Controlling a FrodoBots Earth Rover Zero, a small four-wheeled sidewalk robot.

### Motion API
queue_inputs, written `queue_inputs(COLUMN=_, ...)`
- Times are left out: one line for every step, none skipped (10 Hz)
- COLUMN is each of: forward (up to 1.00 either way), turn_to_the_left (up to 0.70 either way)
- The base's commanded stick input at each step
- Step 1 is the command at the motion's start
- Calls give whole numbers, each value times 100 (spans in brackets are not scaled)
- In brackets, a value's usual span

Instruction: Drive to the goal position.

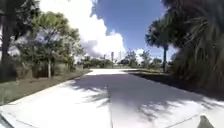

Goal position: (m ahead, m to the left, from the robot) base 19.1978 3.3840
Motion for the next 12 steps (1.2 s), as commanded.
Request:
queue_inputs(forward=70, turn_to_the_left=0)
queue_inputs(forward=70, turn_to_the_left=0)
queue_inputs(forward=70, turn_to_the_left=0)
queue_inputs(forward=70, turn_to_the_left=0)
queue_inputs(forward=70, turn_to_the_left=0)
queue_inputs(forward=70, turn_to_the_left=0)
queue_inputs(forward=70, turn_to_the_left=0)
queue_inputs(forward=70, turn_to_the_left=0)
queue_inputs(forward=70, turn_to_the_left=0)
queue_inputs(forward=70, turn_to_the_left=0)
queue_inputs(forward=70, turn_to_the_left=0)
queue_inputs(forward=70, turn_to_the_left=0)
